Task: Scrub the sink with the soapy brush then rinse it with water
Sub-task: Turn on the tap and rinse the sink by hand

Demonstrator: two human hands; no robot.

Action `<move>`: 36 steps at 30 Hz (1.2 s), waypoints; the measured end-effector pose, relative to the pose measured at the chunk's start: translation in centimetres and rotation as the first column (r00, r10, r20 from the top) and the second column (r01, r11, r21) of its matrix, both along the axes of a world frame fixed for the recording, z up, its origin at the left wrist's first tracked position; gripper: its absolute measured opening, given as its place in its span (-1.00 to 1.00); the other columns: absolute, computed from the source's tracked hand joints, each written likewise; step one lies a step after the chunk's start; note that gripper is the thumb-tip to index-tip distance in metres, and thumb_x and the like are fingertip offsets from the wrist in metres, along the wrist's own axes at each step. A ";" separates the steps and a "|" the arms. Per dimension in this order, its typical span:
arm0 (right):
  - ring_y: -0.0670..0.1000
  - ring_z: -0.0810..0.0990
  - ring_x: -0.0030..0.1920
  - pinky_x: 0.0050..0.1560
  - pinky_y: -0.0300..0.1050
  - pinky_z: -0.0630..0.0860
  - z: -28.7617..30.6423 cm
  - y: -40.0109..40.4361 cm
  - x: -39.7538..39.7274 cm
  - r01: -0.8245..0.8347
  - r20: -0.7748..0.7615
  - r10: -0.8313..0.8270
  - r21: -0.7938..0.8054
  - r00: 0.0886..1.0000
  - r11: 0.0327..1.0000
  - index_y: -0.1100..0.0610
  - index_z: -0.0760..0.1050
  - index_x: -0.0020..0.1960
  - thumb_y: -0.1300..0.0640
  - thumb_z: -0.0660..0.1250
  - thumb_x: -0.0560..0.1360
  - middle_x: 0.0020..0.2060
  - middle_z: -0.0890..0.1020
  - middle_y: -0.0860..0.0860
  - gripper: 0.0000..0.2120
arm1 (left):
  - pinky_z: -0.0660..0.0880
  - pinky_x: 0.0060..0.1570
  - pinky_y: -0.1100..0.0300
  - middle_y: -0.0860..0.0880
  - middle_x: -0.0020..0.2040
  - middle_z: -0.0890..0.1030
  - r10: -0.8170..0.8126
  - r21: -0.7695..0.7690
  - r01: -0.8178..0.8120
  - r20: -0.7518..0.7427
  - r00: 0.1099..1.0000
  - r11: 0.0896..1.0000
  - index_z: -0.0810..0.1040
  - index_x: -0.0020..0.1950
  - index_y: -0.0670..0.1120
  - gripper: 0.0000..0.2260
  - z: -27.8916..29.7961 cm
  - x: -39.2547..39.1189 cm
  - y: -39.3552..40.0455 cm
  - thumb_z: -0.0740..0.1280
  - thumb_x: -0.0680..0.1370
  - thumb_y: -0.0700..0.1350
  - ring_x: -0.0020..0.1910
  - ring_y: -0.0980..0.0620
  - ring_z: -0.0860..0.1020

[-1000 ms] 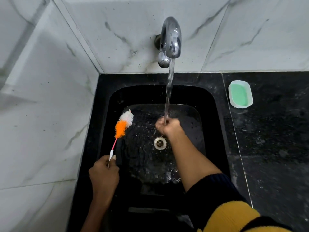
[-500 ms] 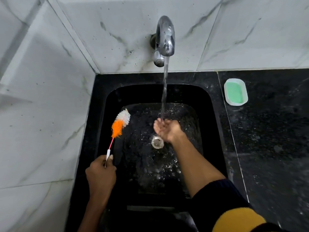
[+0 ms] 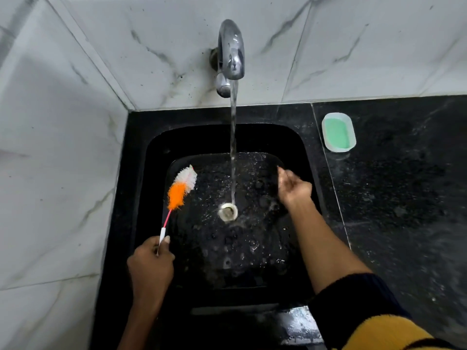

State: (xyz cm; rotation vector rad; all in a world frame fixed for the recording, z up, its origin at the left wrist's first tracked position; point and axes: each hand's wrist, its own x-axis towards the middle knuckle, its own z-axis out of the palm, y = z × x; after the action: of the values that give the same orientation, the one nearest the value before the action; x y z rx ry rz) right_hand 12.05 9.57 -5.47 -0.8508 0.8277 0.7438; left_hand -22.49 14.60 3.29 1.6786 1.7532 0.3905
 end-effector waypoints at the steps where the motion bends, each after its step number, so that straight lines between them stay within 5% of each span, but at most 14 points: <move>1: 0.11 0.54 -0.23 0.01 -0.17 0.58 -0.5 -1.2 -0.6 0.022 0.010 -0.021 -0.098 1.000 0.995 0.25 0.41 -0.10 0.27 -0.06 0.65 -0.14 0.52 0.22 -0.70 | 0.34 -0.35 0.23 -0.04 -0.42 0.61 -0.001 -0.015 0.001 0.006 1.000 1.000 0.64 -0.18 -0.13 -0.82 -0.1 0.0 -0.2 0.35 0.59 -0.14 -0.38 -0.01 0.57; 5: 0.06 0.40 -0.41 -0.46 -0.17 0.41 -2.4 -1.3 -5.8 -0.187 -0.071 0.176 -0.214 0.982 0.959 0.21 0.35 -0.21 0.26 -0.04 0.61 -0.32 0.43 0.13 -0.71 | 0.38 -0.35 0.19 -0.04 -0.43 0.61 -0.007 -0.053 0.007 0.008 1.000 0.999 0.62 -0.24 -0.11 -0.78 -0.4 -0.1 -0.6 0.35 0.60 -0.13 -0.40 -0.03 0.57; 8: 0.08 0.43 -0.36 -0.33 -0.14 0.40 -1.7 2.3 -8.5 -0.426 -0.108 0.416 -0.099 0.903 0.899 0.30 0.43 -0.21 0.26 0.01 0.59 -0.30 0.48 0.21 -0.71 | 0.38 -0.36 0.17 -0.05 -0.44 0.60 -0.006 -0.061 0.007 0.006 1.000 0.998 0.62 -0.25 -0.12 -0.77 -0.4 0.0 -0.6 0.34 0.60 -0.13 -0.41 -0.06 0.57; 12: -0.01 0.37 -0.40 -0.42 -0.22 0.35 0.9 7.5 -9.1 -0.503 -0.113 0.509 0.082 0.853 0.860 0.24 0.37 -0.21 0.20 -0.04 0.65 -0.34 0.41 0.10 -0.66 | 0.40 -0.34 0.15 -0.02 -0.45 0.60 0.013 -0.037 -0.012 0.017 1.000 0.999 0.59 -0.30 -0.11 -0.74 -0.1 -0.2 -0.7 0.35 0.59 -0.12 -0.42 -0.05 0.57; 17: -0.07 0.24 -0.44 -0.49 -0.26 0.21 2.9 8.7 -8.5 -0.733 0.033 0.741 0.180 0.671 0.656 0.13 0.27 -0.16 0.21 -0.09 0.60 -0.43 0.31 0.01 -0.77 | 0.40 -0.34 0.16 -0.03 -0.42 0.62 0.040 -0.027 -0.040 0.014 0.999 0.999 0.59 -0.30 -0.10 -0.74 0.2 -0.9 -0.7 0.34 0.59 -0.12 -0.40 -0.04 0.58; 19: -0.03 0.38 -0.43 -0.49 -0.23 0.37 2.9 7.1 -7.3 -0.864 0.098 0.871 0.221 0.481 0.453 0.16 0.32 -0.08 0.28 0.00 0.56 -0.39 0.43 0.06 -0.85 | 0.40 -0.35 0.19 -0.05 -0.41 0.62 0.045 -0.033 -0.045 0.018 0.999 0.998 0.58 -0.28 -0.10 -0.75 0.4 -1.2 -0.7 0.34 0.60 -0.11 -0.39 -0.05 0.59; 21: 0.04 0.54 -0.37 -0.39 -0.18 0.53 2.7 5.0 -5.4 -0.996 0.164 0.986 0.088 0.028 0.014 0.26 0.48 -0.10 0.34 0.09 0.55 -0.32 0.57 0.14 -0.81 | 0.38 -0.38 0.22 -0.07 -0.39 0.63 0.050 -0.038 -0.049 0.028 0.998 0.998 0.59 -0.27 -0.12 -0.75 0.5 -1.5 -0.8 0.33 0.60 -0.12 -0.39 -0.06 0.59; 24: 0.20 0.66 -0.07 -0.13 -0.07 0.64 2.3 0.2 -3.3 -0.750 0.029 0.749 -0.014 -0.661 -0.661 0.40 0.60 -0.04 0.42 0.05 0.56 -0.03 0.64 0.34 -0.67 | 0.40 -0.39 0.22 -0.09 -0.40 0.62 0.037 -0.041 -0.037 0.018 0.999 0.998 0.60 -0.26 -0.13 -0.75 0.2 -1.7 -0.8 0.33 0.60 -0.12 -0.40 -0.09 0.59; 26: 0.22 0.65 0.00 -0.19 -0.07 0.61 2.6 -2.5 -3.3 -0.494 -0.222 0.562 -0.296 -0.797 -0.817 0.38 0.59 0.06 0.32 0.23 0.52 0.02 0.65 0.29 -0.78 | 0.48 -0.34 0.13 -0.09 -0.41 0.61 0.039 -0.050 -0.038 0.021 0.999 0.998 0.59 -0.28 -0.12 -0.75 -0.3 -1.8 -0.8 0.34 0.60 -0.11 -0.40 -0.12 0.59; 28: 0.09 0.65 -0.18 -0.30 -0.15 0.54 3.5 -3.3 -2.7 -0.120 -0.415 0.471 -0.637 -0.778 -0.761 0.23 0.63 0.01 0.18 0.35 0.45 -0.16 0.68 0.10 -0.81 | 0.50 -0.26 0.06 -0.07 -0.42 0.61 0.028 -0.042 -0.027 0.013 1.000 0.999 0.58 -0.30 -0.14 -0.73 -0.5 -1.6 -0.9 0.34 0.59 -0.11 -0.38 -0.13 0.59; 29: 0.03 0.60 -0.27 -0.36 -0.19 0.50 3.7 -2.7 -2.1 -0.082 -0.414 0.489 -0.693 -0.768 -0.716 0.18 0.62 -0.06 0.16 0.33 0.45 -0.18 0.65 0.07 -0.87 | 0.48 -0.26 0.08 -0.06 -0.42 0.61 0.021 -0.043 -0.021 0.008 1.000 0.999 0.58 -0.30 -0.15 -0.73 -0.5 -1.5 -0.9 0.34 0.59 -0.11 -0.38 -0.12 0.59; 31: -0.02 0.56 -0.36 -0.42 -0.26 0.49 4.1 -0.3 -1.3 -0.387 -0.220 0.685 -0.689 -0.695 -0.613 0.19 0.57 -0.16 0.25 0.23 0.53 -0.14 0.64 0.16 -0.83 | 0.40 -0.28 0.13 -0.05 -0.42 0.60 0.011 -0.049 -0.011 0.005 1.000 0.999 0.59 -0.30 -0.15 -0.73 -0.4 -1.2 -1.2 0.34 0.59 -0.11 -0.37 -0.07 0.58; 33: -0.01 0.63 -0.33 -0.34 -0.23 0.58 3.9 2.2 -1.2 -0.725 0.008 0.926 -0.625 -0.377 -0.290 0.29 0.57 -0.13 0.31 0.13 0.58 -0.17 0.65 0.21 -0.75 | 0.40 -0.28 0.13 -0.05 -0.42 0.60 0.006 -0.046 -0.006 0.016 1.000 0.999 0.59 -0.29 -0.15 -0.73 -0.3 -1.0 -1.3 0.34 0.59 -0.12 -0.37 -0.07 0.58; 36: 0.00 0.63 -0.25 -0.20 -0.17 0.60 3.6 5.1 -3.0 -0.929 0.165 0.985 -0.353 0.057 0.113 0.27 0.51 -0.14 0.26 0.07 0.63 -0.24 0.59 0.15 -0.72 | 0.39 -0.32 0.19 -0.04 -0.42 0.60 0.011 -0.048 -0.010 0.022 1.000 0.999 0.60 -0.27 -0.15 -0.75 -0.3 -0.9 -1.4 0.33 0.60 -0.12 -0.38 -0.04 0.58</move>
State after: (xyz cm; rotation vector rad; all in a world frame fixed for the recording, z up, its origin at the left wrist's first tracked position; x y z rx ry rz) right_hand 9.05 14.66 -1.90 -1.6863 -0.2519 1.6764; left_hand -23.35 13.17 3.02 1.6267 1.7422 0.3675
